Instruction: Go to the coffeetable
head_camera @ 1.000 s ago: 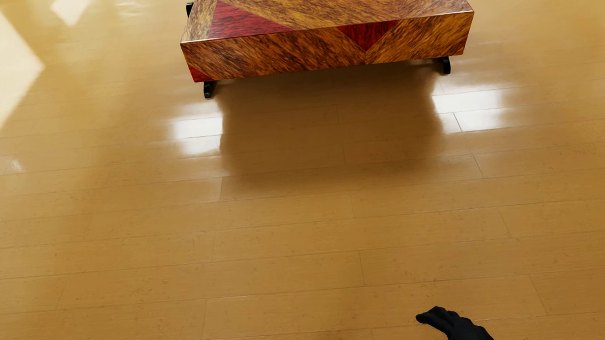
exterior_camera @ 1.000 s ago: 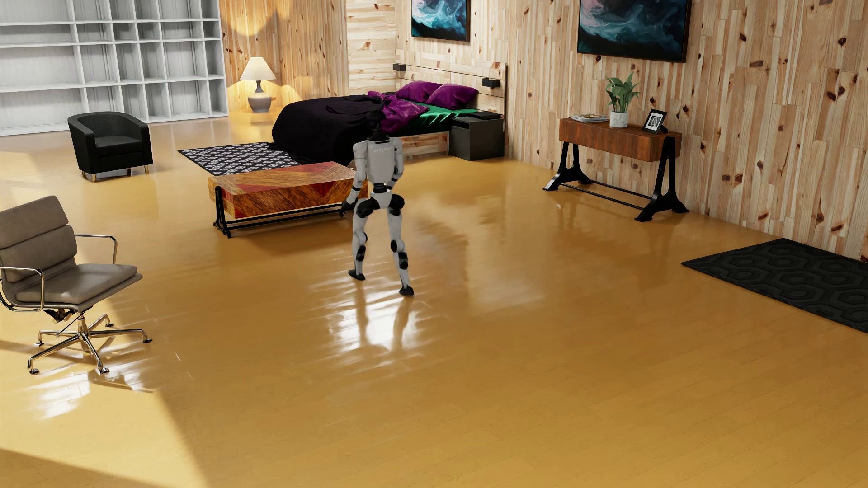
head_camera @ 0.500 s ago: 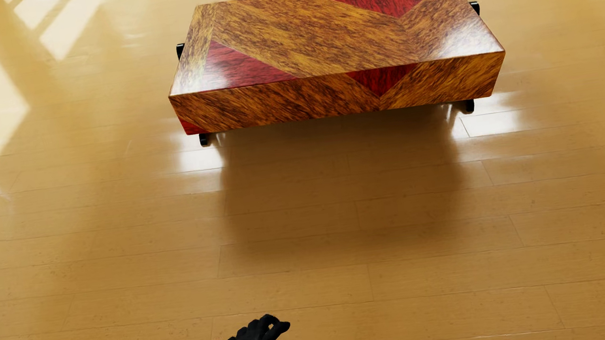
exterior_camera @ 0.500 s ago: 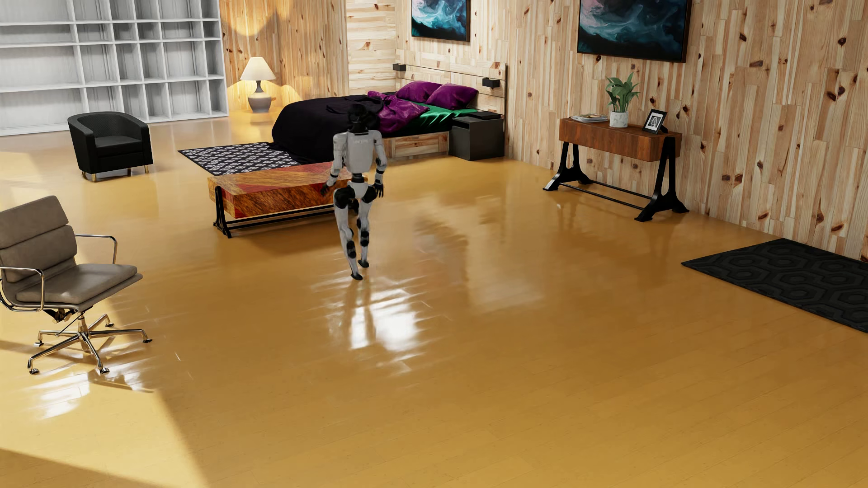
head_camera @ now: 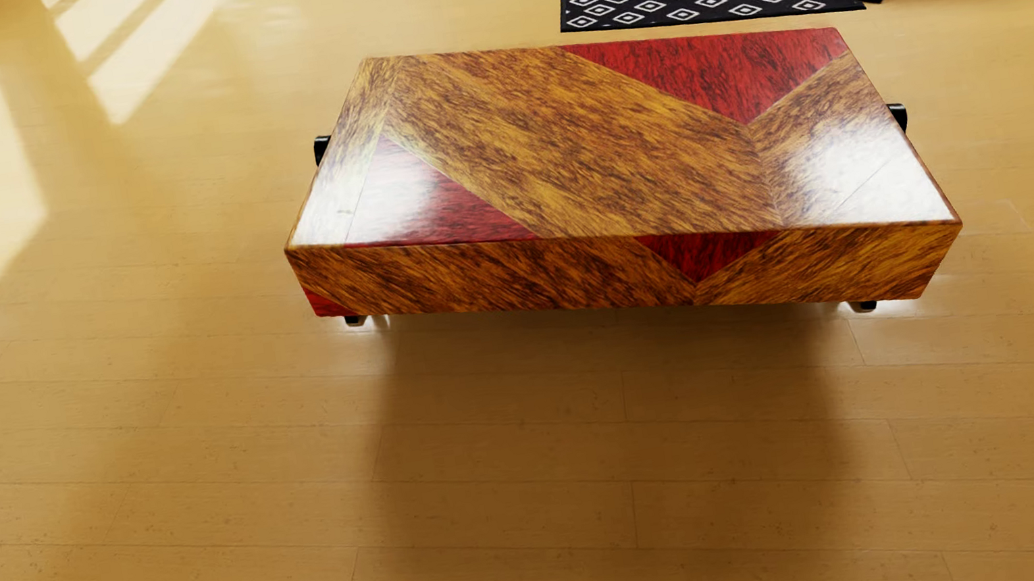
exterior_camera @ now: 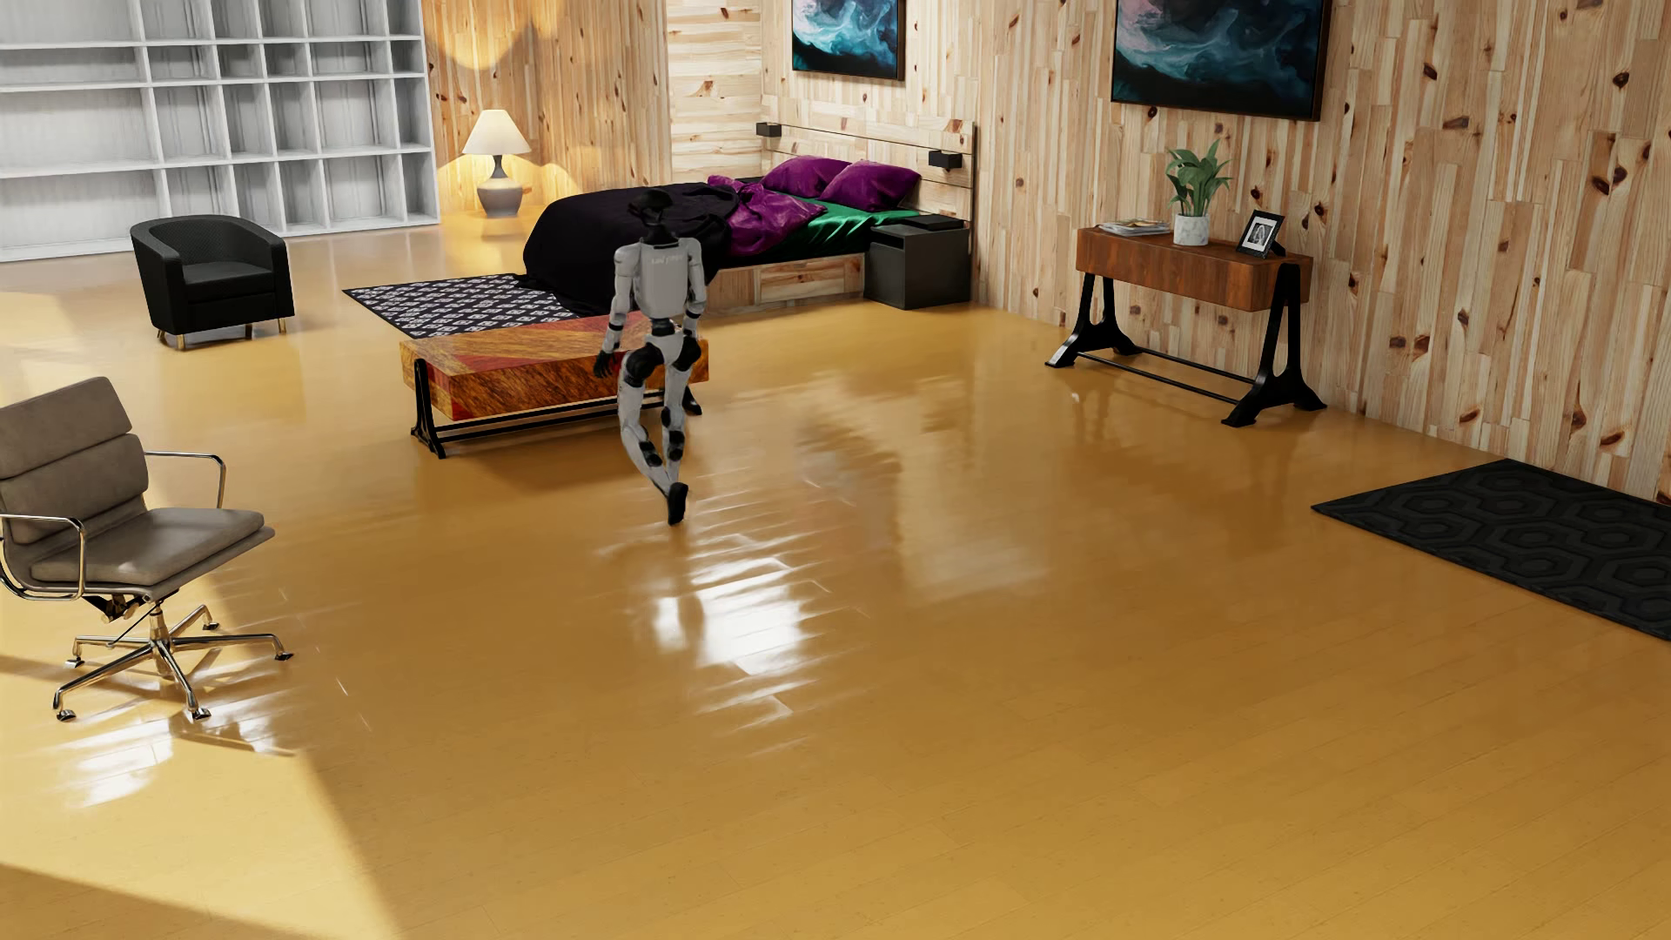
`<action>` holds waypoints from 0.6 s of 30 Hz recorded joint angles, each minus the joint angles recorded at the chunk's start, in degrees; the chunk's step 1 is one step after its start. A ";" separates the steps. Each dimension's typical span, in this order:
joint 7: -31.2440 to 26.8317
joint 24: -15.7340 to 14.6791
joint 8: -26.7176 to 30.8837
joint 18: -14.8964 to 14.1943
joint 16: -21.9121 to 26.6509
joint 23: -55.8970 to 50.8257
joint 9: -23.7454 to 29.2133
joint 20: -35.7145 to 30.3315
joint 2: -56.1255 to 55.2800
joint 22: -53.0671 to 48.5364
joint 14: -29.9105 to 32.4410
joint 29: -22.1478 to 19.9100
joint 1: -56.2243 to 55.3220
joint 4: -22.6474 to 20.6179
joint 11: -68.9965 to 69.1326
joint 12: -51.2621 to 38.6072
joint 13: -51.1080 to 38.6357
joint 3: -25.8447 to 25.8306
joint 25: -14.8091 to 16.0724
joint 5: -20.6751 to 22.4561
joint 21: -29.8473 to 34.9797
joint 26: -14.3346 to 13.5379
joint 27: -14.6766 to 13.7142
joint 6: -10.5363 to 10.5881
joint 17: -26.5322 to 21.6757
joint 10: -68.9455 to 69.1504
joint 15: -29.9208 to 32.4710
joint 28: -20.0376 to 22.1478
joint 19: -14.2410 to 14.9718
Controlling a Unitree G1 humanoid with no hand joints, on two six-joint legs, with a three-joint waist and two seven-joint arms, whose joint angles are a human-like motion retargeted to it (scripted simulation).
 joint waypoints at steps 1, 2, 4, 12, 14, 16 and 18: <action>-0.60 -0.96 -0.76 0.92 1.18 0.71 0.21 1.22 1.40 -1.27 -4.75 -0.66 -4.06 0.67 0.36 1.03 -1.01 0.20 -0.24 1.51 0.09 0.21 -0.58 0.85 0.10 4.33 -1.53 0.25 -0.27; -1.21 -2.89 -1.14 1.84 1.71 1.40 0.42 3.78 2.89 -2.83 -9.71 -1.15 -7.67 0.55 0.65 2.40 -2.20 0.43 -0.53 2.82 0.09 1.05 -0.49 1.48 0.26 6.39 -2.86 1.18 -0.52; -1.41 -7.73 -0.59 3.37 0.98 2.76 0.74 9.61 5.81 -5.87 -20.66 -1.69 -13.04 1.09 0.94 5.38 -4.98 1.26 -1.53 4.79 -0.55 3.21 -0.38 2.17 0.77 2.89 -5.15 4.30 -0.92; -15.88 -7.03 9.93 7.71 -1.61 -0.99 0.85 11.88 16.24 -6.78 -15.53 -0.52 -13.18 -6.81 -3.00 9.39 -8.72 5.89 -0.85 8.05 6.23 4.36 -2.97 1.57 -1.14 -40.12 -6.90 5.57 0.54; -12.05 -6.28 12.84 9.27 -2.95 0.68 0.51 11.87 18.14 -5.28 -16.19 -1.33 -9.89 -5.24 -3.08 9.67 -9.12 5.90 -0.45 7.67 5.88 4.93 -1.07 1.06 -0.54 -42.09 -4.94 4.17 2.54; -8.95 -5.22 15.58 10.37 -3.66 2.03 -0.10 10.70 18.66 -3.78 -15.75 -1.39 -6.96 -4.69 -2.54 8.54 -8.46 5.59 -0.03 6.71 5.19 4.86 0.19 0.38 -0.05 -45.38 -2.35 0.41 5.17; -7.07 -2.71 17.75 11.11 -3.22 2.12 -0.38 8.36 18.79 -3.60 -16.16 -0.66 -4.93 -5.02 -1.38 5.90 -6.60 5.50 0.04 5.71 5.85 3.53 -0.71 -0.19 -0.56 -47.05 -0.65 -2.74 7.64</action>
